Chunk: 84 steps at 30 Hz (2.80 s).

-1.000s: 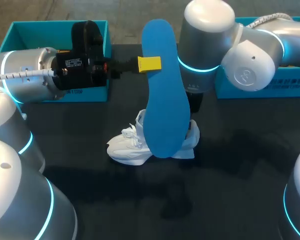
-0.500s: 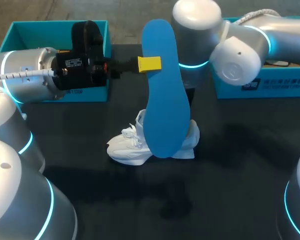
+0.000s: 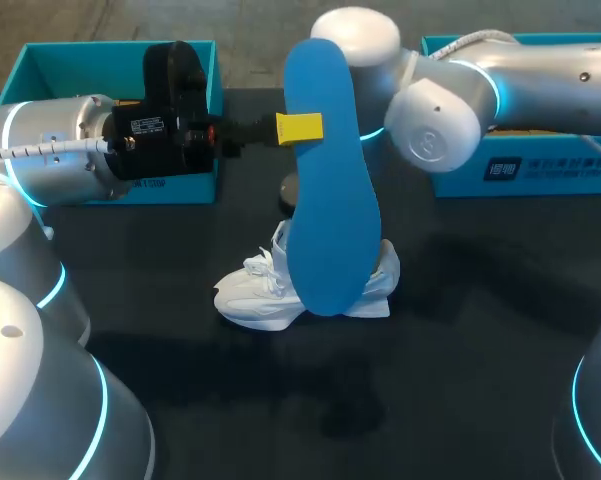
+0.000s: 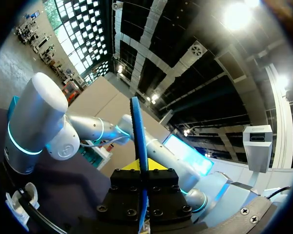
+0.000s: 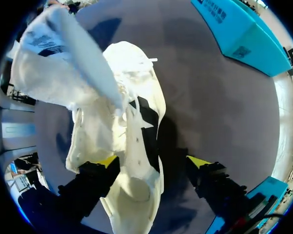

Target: Take the shoe out of the shoebox, open the shoe tongue, remove and reinsert the insole, then place the shoe into the shoebox

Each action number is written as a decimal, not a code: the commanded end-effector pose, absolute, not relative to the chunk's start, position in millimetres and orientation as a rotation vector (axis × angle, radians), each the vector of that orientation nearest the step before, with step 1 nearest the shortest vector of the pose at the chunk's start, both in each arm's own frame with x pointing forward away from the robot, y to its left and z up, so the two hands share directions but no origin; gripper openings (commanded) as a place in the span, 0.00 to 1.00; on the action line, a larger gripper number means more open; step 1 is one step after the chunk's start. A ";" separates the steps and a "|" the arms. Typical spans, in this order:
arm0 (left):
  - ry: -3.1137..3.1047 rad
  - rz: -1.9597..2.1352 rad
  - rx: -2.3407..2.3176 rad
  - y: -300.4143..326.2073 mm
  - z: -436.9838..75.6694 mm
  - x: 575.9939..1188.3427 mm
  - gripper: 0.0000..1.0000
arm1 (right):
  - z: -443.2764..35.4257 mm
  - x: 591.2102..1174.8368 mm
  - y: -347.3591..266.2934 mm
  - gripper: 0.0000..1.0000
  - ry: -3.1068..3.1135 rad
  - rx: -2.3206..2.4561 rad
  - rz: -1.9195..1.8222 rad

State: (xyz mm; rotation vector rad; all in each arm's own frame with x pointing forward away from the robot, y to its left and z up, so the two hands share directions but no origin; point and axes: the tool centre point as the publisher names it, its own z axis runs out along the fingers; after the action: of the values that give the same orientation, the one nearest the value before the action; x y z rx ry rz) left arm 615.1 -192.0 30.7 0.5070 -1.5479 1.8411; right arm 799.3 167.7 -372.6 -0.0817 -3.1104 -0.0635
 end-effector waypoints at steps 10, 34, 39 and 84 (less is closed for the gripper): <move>-1.546 1.842 0.506 -194.7 29.9 615.9 0.00 | -387.8 800.7 163.6 0.25 -3.090 -0.161 -0.027; -1.546 1.842 0.506 -194.7 29.9 615.9 0.00 | -362.0 784.4 139.2 0.00 -2.748 -0.933 -0.036; -1.546 1.842 0.506 -194.7 29.9 615.9 0.00 | -356.5 774.3 134.0 0.00 -2.622 -1.313 -0.137; -1.546 1.842 0.506 -194.7 29.9 615.9 0.00 | -385.2 758.0 158.7 0.00 -2.397 -1.841 -0.297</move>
State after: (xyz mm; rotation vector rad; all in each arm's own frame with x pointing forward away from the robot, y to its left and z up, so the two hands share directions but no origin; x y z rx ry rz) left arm 615.1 -192.0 30.7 0.5070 -1.5478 1.8412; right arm 756.1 156.4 -379.1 -1.8443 -2.4009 -0.2884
